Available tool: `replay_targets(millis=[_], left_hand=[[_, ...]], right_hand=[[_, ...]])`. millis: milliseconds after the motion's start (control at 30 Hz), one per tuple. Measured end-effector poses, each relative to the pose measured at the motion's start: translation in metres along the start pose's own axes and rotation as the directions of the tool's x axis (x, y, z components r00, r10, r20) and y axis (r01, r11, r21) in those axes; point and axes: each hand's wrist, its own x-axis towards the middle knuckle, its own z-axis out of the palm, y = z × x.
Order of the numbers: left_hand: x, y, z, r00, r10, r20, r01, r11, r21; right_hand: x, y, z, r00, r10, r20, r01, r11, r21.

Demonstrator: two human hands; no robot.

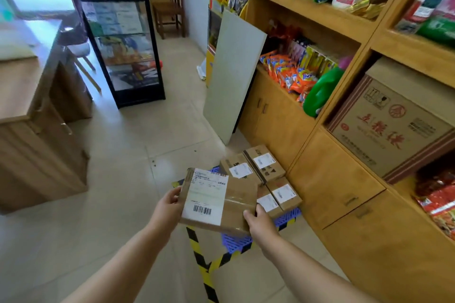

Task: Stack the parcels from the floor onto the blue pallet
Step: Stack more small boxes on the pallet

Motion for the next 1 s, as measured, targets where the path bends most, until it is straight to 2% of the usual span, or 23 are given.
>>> replay_targets(millis=[133,267,633,800,1000], left_hand=[[0.047,0.023,-0.017,1.000,-0.018,-0.001,0.018,1.000,-0.009],[0.094,0.052,-0.042,0.999,-0.022,0.037,0.022,1.000,0.023],[0.261,0.128,-0.120,0.975,-0.048,0.217,-0.005,0.971,0.237],[0.324,0.140,-0.111,0.960,-0.101,0.262,-0.004,0.928,0.371],[0.394,0.149,-0.067,0.947,-0.128,0.296,-0.018,0.896,0.443]], right_hand=[[0.041,-0.035,0.018,1.000,0.020,-0.010,-0.020,0.999,-0.026],[0.074,-0.073,0.042,0.998,0.060,-0.015,-0.059,0.998,0.021],[0.147,-0.172,0.135,0.975,0.176,-0.134,-0.158,0.978,0.134],[0.172,-0.190,0.142,0.944,0.265,-0.196,-0.234,0.957,0.170],[0.233,-0.188,0.128,0.908,0.348,-0.234,-0.287,0.922,0.261]])
